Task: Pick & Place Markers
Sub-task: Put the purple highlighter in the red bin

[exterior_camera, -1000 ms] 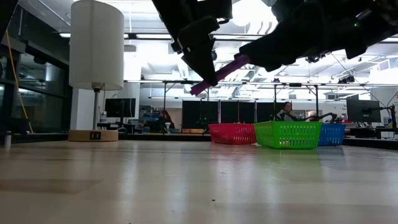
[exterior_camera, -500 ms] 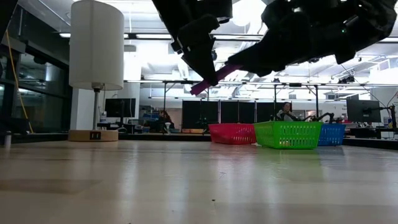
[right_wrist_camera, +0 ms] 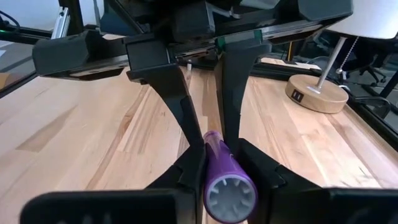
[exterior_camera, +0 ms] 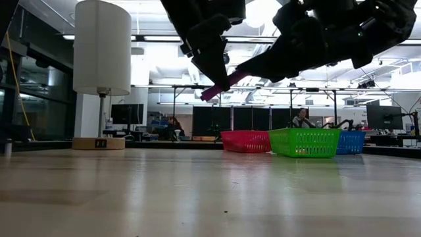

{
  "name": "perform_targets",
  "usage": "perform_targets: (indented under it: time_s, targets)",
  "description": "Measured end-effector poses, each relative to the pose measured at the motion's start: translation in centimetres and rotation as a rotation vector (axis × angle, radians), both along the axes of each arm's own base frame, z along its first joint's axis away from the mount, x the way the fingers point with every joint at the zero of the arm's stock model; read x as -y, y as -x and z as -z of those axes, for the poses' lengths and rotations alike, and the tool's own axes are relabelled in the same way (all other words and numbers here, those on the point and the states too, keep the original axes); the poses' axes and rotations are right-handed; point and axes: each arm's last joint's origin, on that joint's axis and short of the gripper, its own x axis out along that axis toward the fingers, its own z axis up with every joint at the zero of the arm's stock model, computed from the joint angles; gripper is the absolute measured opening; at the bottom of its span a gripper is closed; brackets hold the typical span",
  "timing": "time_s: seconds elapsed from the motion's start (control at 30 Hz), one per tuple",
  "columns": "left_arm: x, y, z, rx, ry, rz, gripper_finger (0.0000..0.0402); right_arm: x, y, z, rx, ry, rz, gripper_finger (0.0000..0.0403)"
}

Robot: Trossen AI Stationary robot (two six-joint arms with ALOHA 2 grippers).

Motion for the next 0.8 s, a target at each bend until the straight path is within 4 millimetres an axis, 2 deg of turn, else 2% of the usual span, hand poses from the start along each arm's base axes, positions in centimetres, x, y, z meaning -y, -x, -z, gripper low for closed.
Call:
perform_targets:
  time_s: [0.3, 0.57, 0.8]
  targets:
    - [-0.01, 0.00, 0.00, 0.000, -0.003, -0.002, 0.0058, 0.01, 0.00, 0.01, -0.001, -0.003, 0.008, 0.0061]
    - [-0.04, -0.01, -0.01, 0.002, -0.007, -0.005, 0.0171, 0.03, 0.02, 0.08, -0.007, -0.001, 0.015, 0.0061]
    - [0.03, 0.04, 0.01, -0.009, -0.016, 0.010, 0.0193, 0.11, 0.05, 0.17, -0.016, 0.006, 0.040, 0.0061]
